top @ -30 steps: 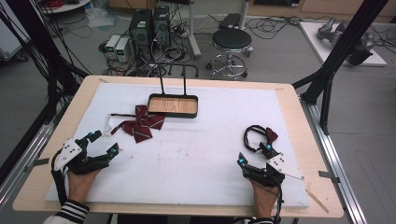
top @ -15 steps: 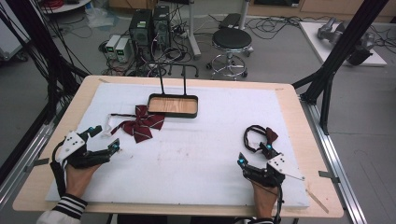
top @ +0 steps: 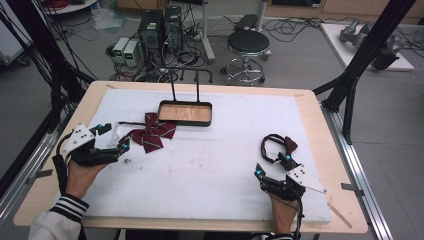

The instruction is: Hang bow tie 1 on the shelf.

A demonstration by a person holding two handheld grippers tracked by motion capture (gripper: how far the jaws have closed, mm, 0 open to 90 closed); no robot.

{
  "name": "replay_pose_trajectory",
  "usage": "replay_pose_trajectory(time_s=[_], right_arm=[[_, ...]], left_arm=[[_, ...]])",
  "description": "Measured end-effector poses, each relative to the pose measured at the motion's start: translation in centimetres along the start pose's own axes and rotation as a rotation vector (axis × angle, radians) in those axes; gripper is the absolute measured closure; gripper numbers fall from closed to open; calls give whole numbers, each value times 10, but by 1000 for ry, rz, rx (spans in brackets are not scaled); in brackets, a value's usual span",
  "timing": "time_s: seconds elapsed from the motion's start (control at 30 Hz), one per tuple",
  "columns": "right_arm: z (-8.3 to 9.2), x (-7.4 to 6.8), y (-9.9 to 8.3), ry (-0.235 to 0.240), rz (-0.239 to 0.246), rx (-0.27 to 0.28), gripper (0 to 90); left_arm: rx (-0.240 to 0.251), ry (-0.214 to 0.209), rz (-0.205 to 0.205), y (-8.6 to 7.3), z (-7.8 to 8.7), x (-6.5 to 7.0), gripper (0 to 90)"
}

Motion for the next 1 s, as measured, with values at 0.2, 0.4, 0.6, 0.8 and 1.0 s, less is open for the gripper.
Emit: replay_pose_trajectory(time_s=[0.2,0.4,0.6,0.8,1.0], right_arm=[[0,0,0,-1,-4,-2,111],[0,0,0,-1,-5,-2,111],[0,0,0,-2,-5,-2,111],[0,0,0,-2,-1,0,111],[0,0,0,-2,-4,-2,111]], left_arm=[[-56,-19,-1,5,-8,-6,144],[-113,-33,1,6,-18,-10,144],[-163,-50,32,3,-28,-12,144],[-263,-69,40,4,-44,-18,144],[-303,-72,40,7,-55,-18,143]])
Point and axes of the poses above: each handheld gripper's, and its own axes: z roughly backward along the jaws, y roughly out of its top, x roughly to its right, the point moved 6 cm from there along -z, roughly forward along the jaws, and after that the axes turned 7 degrees about -z, right-handed, at the moved point
